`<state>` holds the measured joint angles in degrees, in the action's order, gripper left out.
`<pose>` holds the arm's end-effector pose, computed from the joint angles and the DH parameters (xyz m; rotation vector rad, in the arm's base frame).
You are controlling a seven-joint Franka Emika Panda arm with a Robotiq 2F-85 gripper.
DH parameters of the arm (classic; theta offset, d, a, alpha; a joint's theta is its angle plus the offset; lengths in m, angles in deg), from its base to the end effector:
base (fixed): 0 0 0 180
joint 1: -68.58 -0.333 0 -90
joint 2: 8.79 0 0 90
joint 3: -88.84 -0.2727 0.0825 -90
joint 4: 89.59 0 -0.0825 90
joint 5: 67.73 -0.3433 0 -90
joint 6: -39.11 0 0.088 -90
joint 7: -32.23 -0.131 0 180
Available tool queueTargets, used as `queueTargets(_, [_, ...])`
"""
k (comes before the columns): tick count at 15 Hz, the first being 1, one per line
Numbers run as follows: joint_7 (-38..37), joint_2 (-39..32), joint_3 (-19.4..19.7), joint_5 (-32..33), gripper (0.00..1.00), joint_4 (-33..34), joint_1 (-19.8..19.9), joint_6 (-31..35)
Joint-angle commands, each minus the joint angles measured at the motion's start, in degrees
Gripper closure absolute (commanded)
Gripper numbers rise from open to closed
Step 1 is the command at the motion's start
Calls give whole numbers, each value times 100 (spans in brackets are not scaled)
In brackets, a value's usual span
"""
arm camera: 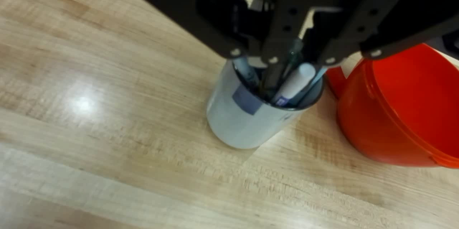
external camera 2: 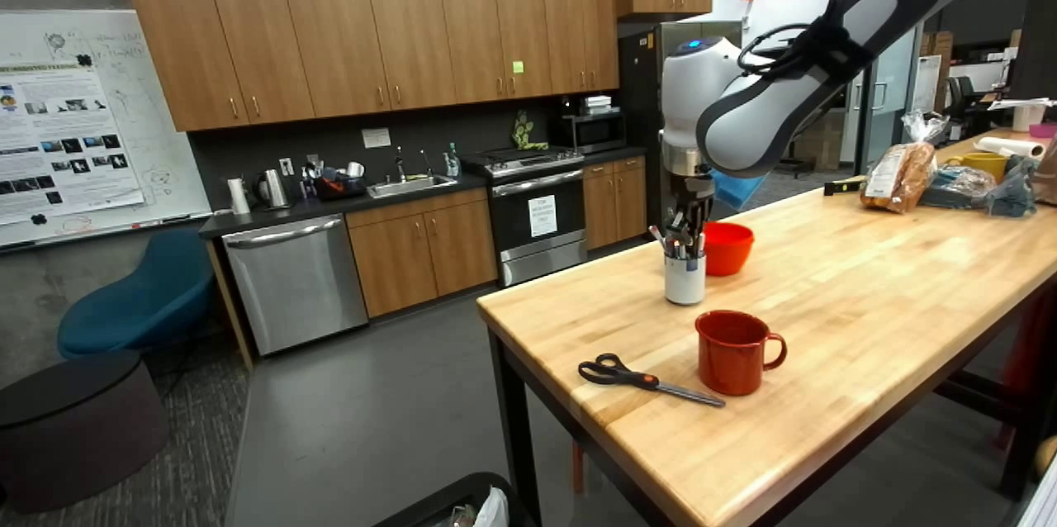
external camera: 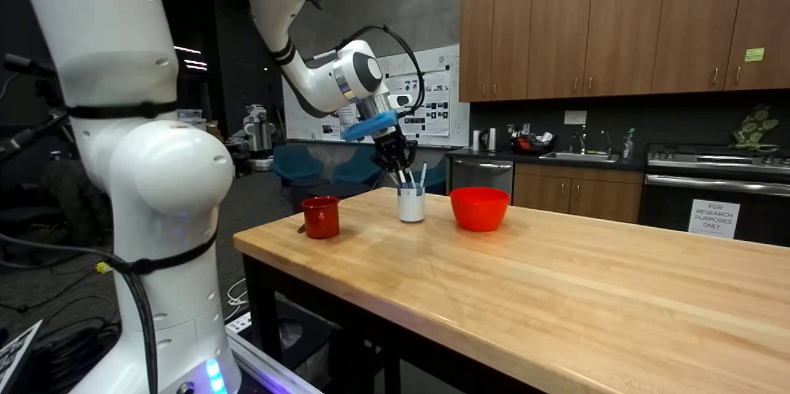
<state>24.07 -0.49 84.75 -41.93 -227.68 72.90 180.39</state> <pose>0.4720 -0.0079 0.3485 2.8036 0.2527 0.3079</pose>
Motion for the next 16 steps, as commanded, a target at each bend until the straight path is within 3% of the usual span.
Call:
queueTargets(1, [240,510,90,-254,96,-274,-163,-225])
queueTargets(9, [355,1557,71,-537,96,-403,-231,-674])
queueTargets(16, [826,2746,128,-1419,96,-511,-588,-1469])
